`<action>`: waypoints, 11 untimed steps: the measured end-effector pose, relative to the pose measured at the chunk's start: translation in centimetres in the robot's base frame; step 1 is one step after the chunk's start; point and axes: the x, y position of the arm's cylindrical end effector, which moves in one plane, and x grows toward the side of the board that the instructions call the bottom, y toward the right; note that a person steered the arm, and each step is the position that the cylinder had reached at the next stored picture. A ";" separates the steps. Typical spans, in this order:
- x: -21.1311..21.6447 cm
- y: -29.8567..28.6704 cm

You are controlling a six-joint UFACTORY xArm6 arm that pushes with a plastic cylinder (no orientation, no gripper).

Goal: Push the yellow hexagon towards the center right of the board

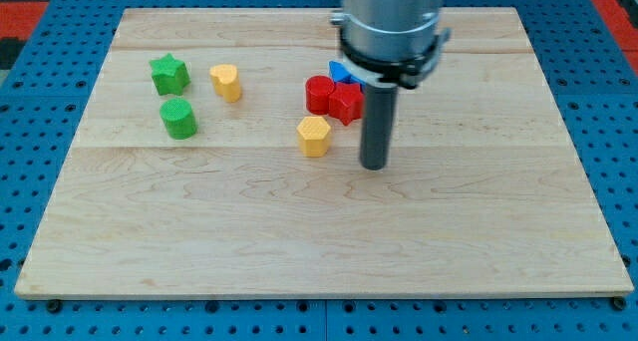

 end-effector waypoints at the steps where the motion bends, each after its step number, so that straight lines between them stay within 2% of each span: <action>1: 0.3 -1.5; 2: 1.1 -7.3; 3: 1.1 -15.6; 4: -0.8 -21.0; 5: -3.4 -21.9; 6: -3.7 -21.0; 10: -3.7 -4.1; 11: -3.7 -2.2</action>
